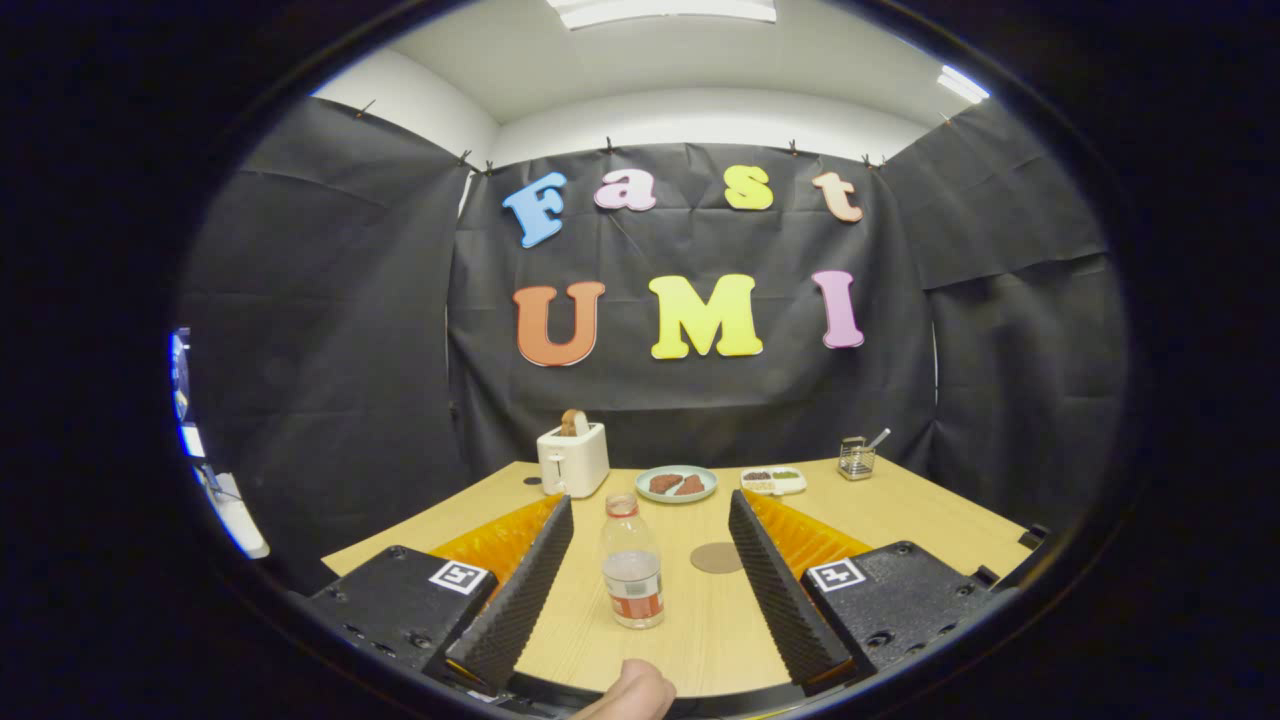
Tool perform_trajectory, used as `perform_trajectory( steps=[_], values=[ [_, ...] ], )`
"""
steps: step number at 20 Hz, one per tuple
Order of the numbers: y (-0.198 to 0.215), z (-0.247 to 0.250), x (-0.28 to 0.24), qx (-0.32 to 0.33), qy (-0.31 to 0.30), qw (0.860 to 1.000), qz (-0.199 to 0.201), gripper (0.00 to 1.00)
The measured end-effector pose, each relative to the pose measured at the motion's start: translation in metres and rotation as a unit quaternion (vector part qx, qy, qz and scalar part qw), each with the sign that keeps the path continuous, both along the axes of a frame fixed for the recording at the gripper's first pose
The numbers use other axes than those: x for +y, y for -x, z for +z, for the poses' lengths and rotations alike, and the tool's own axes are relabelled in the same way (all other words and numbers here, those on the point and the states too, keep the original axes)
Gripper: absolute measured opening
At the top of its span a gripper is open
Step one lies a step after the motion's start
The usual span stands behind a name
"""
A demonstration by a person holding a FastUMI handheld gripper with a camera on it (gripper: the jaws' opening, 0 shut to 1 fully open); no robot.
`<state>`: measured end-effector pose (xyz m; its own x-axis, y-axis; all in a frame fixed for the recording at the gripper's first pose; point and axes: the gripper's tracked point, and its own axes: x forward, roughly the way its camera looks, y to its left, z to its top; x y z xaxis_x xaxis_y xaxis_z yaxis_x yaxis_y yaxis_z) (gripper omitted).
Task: Take the bottle from table, then pour the juice into the cup, finally place the bottle on the coaster
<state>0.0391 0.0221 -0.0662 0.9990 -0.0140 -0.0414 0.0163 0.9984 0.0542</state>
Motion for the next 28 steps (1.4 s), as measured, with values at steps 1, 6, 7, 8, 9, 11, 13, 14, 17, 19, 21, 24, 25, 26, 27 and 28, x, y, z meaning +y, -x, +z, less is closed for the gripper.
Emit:
perform_trajectory(
  steps=[1,6,7,8,9,11,13,14,17,19,21,24,25,26,27,28],
  values=[
    [-0.003,-0.007,0.003,0.001,-0.002,1.000,0.001,1.00],
    [-0.021,-0.044,0.008,0.013,0.007,1.000,-0.009,1.00],
    [-0.026,-0.051,0.011,0.015,0.009,1.000,-0.009,1.00],
    [-0.029,-0.058,0.014,0.015,0.011,1.000,-0.010,1.00],
    [-0.034,-0.065,0.015,0.016,0.013,1.000,-0.013,1.00],
    [-0.042,-0.079,0.015,0.010,0.015,1.000,-0.023,1.00],
    [-0.052,-0.096,0.020,0.007,0.011,1.000,-0.028,1.00],
    [-0.058,-0.109,0.022,0.014,0.007,0.999,-0.029,1.00],
    [-0.073,-0.131,0.025,0.026,0.014,0.999,-0.036,1.00],
    [-0.079,-0.139,0.024,0.029,0.024,0.998,-0.042,1.00],
    [-0.089,-0.143,0.027,0.029,0.029,0.998,-0.042,1.00],
    [-0.103,-0.145,0.025,0.024,0.028,0.998,-0.047,1.00],
    [-0.108,-0.147,0.025,0.024,0.028,0.998,-0.048,1.00],
    [-0.113,-0.150,0.023,0.026,0.031,0.998,-0.053,1.00],
    [-0.117,-0.152,0.019,0.030,0.032,0.997,-0.059,1.00],
    [-0.122,-0.155,0.018,0.030,0.030,0.997,-0.062,1.00]
  ],
)
